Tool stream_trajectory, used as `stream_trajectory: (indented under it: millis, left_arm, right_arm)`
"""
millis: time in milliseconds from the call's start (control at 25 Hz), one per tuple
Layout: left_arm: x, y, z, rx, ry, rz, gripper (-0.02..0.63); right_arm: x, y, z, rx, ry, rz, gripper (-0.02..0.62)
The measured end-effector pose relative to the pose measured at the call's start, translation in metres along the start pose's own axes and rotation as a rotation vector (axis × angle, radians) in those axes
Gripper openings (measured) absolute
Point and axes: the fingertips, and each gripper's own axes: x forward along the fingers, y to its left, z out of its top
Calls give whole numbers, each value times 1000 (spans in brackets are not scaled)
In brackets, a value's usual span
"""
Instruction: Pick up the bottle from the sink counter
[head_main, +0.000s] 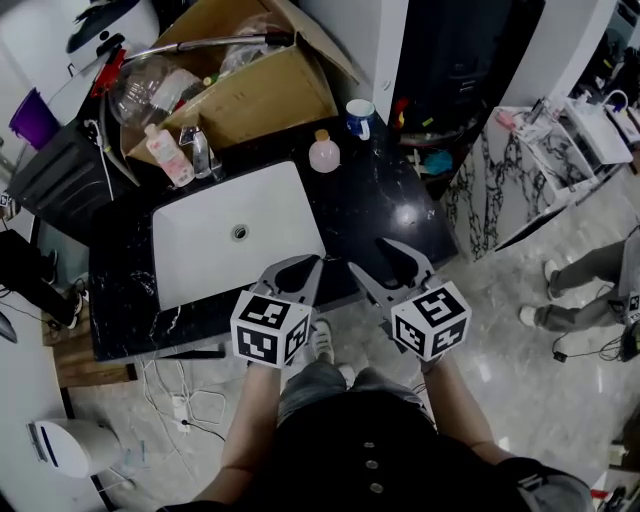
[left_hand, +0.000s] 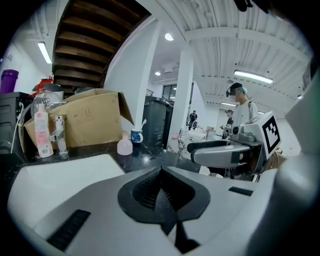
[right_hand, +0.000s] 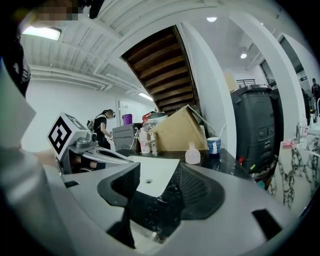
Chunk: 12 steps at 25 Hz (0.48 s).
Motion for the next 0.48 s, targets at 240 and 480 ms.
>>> stream_trajectory:
  millis: [240,480]
  left_arm:
    - [26,35,29,22,-15,-15,17]
    - [42,77,57,30,-50,-18,17]
  right_arm:
    - [37,-25,21,2,-13,-36,238]
    - [78,-40,37,3,-15,-62,239]
